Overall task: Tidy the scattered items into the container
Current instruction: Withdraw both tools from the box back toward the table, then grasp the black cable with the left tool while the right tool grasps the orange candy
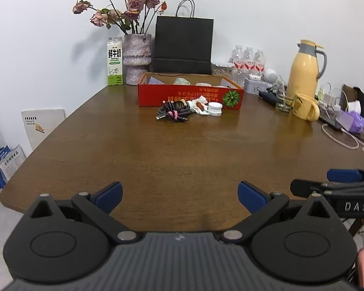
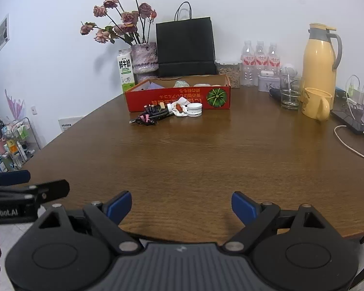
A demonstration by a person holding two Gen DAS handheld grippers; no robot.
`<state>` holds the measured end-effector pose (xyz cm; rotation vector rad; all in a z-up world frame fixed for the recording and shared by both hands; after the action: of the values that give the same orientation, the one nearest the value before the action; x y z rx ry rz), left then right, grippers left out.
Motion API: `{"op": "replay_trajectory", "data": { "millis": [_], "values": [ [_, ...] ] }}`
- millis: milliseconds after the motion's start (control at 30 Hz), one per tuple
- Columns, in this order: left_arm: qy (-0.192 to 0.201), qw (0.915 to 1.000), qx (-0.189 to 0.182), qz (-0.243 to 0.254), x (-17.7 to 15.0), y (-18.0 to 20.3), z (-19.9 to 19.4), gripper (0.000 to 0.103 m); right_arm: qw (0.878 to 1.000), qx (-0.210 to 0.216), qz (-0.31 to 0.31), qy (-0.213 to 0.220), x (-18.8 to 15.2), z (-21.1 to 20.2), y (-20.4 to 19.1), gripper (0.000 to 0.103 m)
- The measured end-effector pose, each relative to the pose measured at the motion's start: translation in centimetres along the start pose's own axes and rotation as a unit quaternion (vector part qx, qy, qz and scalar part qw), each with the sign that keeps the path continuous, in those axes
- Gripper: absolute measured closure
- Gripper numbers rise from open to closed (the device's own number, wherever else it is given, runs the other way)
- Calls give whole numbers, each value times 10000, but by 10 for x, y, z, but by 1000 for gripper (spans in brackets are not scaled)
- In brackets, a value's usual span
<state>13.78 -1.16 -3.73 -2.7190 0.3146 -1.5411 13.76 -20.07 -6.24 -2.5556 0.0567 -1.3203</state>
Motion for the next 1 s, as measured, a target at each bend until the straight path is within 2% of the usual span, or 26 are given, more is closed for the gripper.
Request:
{"op": "replay_trajectory", "data": {
  "millis": [133, 333, 567, 733, 800, 900, 933, 967, 1000],
  "values": [
    [-54, 9999, -94, -3, 8, -3, 19, 0, 10000, -87, -12, 1, 12, 16, 4, 14],
    [-122, 9999, 54, 11, 29, -22, 57, 0, 9998, -152, -126, 29, 38, 54, 5, 14],
    [4, 9993, 153, 331, 77, -39, 124, 0, 9995, -132, -227, 196, 90, 110, 3, 17],
    [139, 9967, 0, 801, 109, -42, 178, 0, 9973, -114, -562, 466, 128, 144, -6, 31],
    [71, 9961, -88, 871, 117, -41, 199, 1, 9972, -42, -571, 481, 143, 160, -8, 42],
    [-25, 9960, -313, 835, 131, -37, 230, 14, 9980, 114, -512, 352, 158, 189, -10, 53],
    [-90, 9957, -429, 812, 136, -35, 242, 22, 9983, 176, -471, 279, 162, 199, -11, 54],
    [-146, 9949, -564, 819, 141, -32, 254, 31, 9987, 272, -386, 168, 166, 212, -11, 60],
    [-204, 9937, -716, 839, 144, -29, 266, 34, 9987, 387, -324, 74, 169, 224, -13, 67]
  ]
}}
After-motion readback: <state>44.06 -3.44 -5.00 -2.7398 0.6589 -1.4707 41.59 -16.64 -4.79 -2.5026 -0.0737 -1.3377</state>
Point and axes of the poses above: each gripper's, at about its wrist camera, not at the fingertips, and z roughly the way its jaws point, y to its right, x to its top, the point moved 8 cm from there along z, roughly the way its jaws point, and after that the axes turned 10 degrees about z, right-handed, at the moved point
